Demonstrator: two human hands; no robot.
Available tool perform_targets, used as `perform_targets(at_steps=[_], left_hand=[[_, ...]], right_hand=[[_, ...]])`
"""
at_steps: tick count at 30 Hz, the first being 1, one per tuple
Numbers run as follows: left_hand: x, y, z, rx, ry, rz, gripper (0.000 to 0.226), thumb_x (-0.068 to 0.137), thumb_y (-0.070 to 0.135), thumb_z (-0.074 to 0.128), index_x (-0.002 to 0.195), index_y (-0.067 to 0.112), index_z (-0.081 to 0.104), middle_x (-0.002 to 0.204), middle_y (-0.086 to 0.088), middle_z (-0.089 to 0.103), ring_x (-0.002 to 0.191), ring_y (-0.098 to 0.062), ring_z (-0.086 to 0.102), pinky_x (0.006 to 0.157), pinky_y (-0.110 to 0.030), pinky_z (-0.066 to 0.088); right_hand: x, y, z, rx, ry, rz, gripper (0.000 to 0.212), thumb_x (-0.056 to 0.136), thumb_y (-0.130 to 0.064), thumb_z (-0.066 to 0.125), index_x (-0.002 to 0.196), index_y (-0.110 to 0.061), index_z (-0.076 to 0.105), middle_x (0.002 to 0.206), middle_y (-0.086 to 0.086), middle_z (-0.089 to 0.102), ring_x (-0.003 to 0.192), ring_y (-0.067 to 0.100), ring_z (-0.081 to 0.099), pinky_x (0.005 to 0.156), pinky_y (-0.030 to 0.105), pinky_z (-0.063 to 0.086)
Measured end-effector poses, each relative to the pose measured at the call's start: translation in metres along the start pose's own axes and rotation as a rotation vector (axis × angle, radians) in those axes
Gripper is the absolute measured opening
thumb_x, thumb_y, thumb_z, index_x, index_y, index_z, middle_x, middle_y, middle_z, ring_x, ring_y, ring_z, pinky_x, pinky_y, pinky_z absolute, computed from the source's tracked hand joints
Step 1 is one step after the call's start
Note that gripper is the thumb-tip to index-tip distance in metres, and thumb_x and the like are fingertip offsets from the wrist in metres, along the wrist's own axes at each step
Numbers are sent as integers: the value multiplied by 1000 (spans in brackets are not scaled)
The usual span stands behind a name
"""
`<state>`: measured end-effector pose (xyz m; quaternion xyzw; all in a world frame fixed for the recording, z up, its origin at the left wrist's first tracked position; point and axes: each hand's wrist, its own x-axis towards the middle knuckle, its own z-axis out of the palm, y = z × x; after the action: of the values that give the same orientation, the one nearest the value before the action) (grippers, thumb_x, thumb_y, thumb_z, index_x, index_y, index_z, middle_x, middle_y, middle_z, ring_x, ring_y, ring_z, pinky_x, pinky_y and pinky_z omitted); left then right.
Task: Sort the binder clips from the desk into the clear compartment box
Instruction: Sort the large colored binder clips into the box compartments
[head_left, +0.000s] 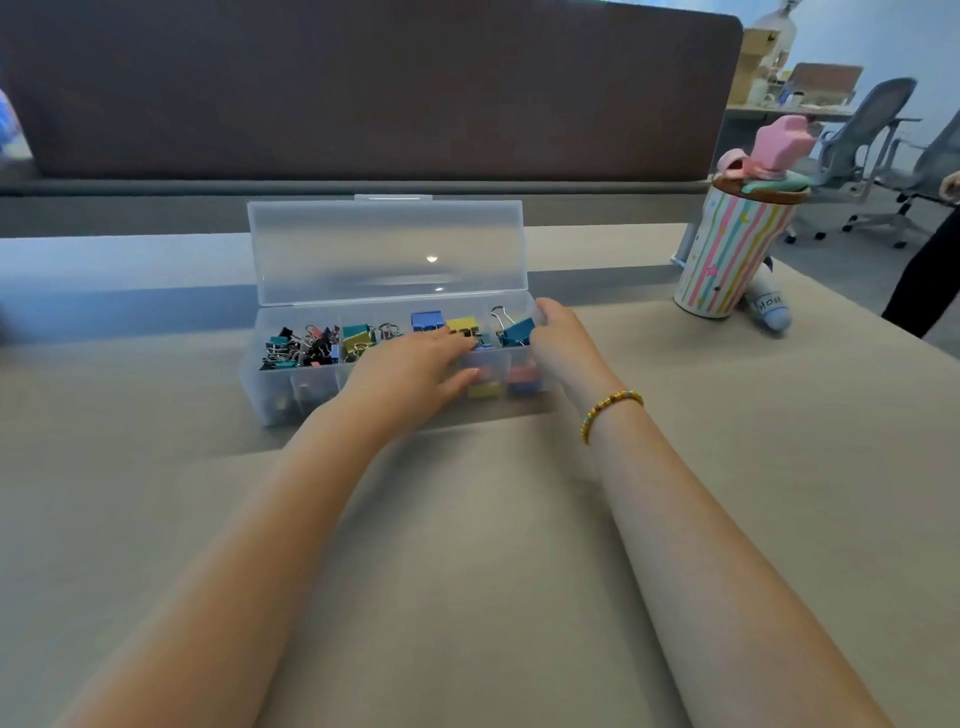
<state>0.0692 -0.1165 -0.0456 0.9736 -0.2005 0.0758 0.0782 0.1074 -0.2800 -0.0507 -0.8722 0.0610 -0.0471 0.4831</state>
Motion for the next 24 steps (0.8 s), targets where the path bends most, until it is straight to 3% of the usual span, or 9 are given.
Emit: perform_targets(at_steps=[2,5,8,10,13,16,18,20,24], left_hand=[[-10,3,-3,-19,-13,0,46,96,48,35,139,30,39,137,6,50,120,-17,50,91,-35,46],[-29,10,-7,-43,-43,19,46,96,48,35,137,29,43,133,5,54,115,-17,53,90,-32,46],[-47,9,-16,-361,-19,-55,45,96,44,38,137,26,46,134,2,54,119,-16,51,95,-25,38],[-52,-3,-25,-545,131,-134,45,97,38,41,138,20,44,141,0,47,130,-16,42,104,-26,30],[-57,-40,-40,-496,422,-327,46,99,28,40,141,9,38,152,-12,27,142,-23,21,114,-34,17],[-65,-87,-44,-376,585,-606,50,99,31,37,142,4,33,149,-22,27,139,-34,23,115,-42,19],[-71,-103,-45,-598,505,-768,61,97,43,32,145,7,26,151,-16,27,138,-31,27,114,-43,21],[-74,-101,-46,-1061,361,-830,72,91,60,25,147,15,22,153,-9,25,139,-27,27,115,-43,19],[-75,-91,-47,-1376,393,-808,66,96,56,13,146,14,22,143,-2,40,134,-19,36,113,-38,15]], right_hand=[[-7,1,-2,-35,-27,-8,39,85,10,30,112,-5,54,106,13,57,95,24,53,65,25,41],[-22,3,-3,-31,-54,-3,43,87,10,31,118,-6,54,109,9,57,98,23,54,72,26,43],[-34,4,-7,-76,-125,-4,48,86,8,31,128,-7,50,123,8,56,108,25,55,82,30,46],[-39,5,-13,-135,-193,1,38,88,0,35,122,-3,52,121,7,55,110,28,54,88,34,44],[-51,-2,-23,-75,-219,-29,29,94,-26,40,106,-7,59,107,5,58,103,22,52,89,36,41],[-51,-11,-20,122,-150,-31,46,97,-43,35,132,-15,45,124,-3,48,118,14,42,105,36,33],[-33,-4,-11,165,-182,-49,59,90,-58,34,137,-22,40,133,-7,45,126,12,38,109,37,27],[-14,8,-6,183,-225,-70,74,78,-74,32,139,-31,36,144,-9,41,135,15,34,112,45,24],[-47,-20,-7,367,-213,28,60,97,-55,17,147,-22,28,149,-6,33,139,13,27,118,38,12]])
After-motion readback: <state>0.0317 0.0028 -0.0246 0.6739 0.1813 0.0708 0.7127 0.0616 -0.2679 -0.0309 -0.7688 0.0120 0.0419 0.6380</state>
